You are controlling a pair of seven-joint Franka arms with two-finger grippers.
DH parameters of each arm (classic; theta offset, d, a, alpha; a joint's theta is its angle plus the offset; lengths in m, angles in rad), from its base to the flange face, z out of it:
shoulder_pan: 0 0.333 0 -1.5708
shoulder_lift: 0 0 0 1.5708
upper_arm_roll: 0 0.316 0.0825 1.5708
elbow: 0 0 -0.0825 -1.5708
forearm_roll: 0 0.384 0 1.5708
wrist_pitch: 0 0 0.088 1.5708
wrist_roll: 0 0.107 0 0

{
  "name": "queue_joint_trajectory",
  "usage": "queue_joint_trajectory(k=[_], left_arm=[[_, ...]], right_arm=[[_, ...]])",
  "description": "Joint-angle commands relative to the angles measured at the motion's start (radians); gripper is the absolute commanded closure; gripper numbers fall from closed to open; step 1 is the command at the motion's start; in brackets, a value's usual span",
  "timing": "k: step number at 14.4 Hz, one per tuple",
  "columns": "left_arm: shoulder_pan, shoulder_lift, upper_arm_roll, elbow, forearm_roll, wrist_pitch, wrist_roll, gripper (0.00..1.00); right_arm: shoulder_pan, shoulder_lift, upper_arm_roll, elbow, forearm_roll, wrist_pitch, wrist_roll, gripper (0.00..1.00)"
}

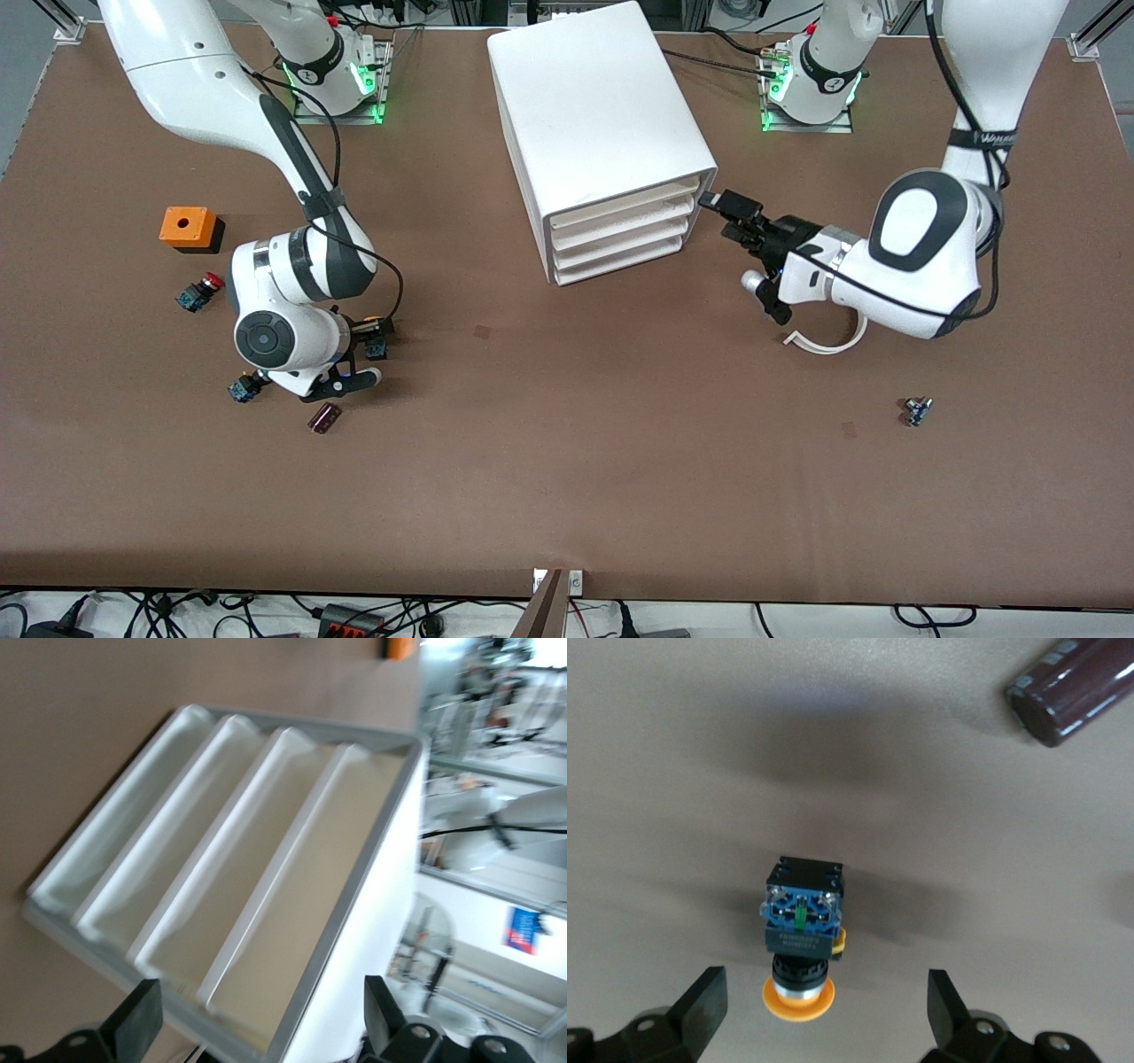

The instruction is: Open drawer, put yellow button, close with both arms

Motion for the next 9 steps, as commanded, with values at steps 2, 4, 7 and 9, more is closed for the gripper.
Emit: queue_joint_trajectory(k=[2, 4, 7, 9], left_arm=[[0.013, 0.011, -0.003, -0.089, -0.188, -0.002, 0.205, 0.00], [0.013, 0.058, -0.003, -0.098, -0.237, 0.001, 0.314, 0.00], [0.011, 0.129, -0.003, -0.110, -0.325, 0.000, 0.449, 0.03], [0.010, 0.143, -0.004, -0.150, -0.353, -0.003, 0.506, 0.10]], right_arm=[[0.010, 0.030, 0.000, 0.008, 0.006, 0.034, 0.023, 0.00], [0.019, 0.038, 0.000, 0.008, 0.006, 0.050, 0.052, 0.00], [0.029, 0.044, 0.000, 0.007, 0.006, 0.061, 0.058, 0.00], [0.027, 0.044, 0.000, 0.004, 0.006, 0.054, 0.058, 0.11]])
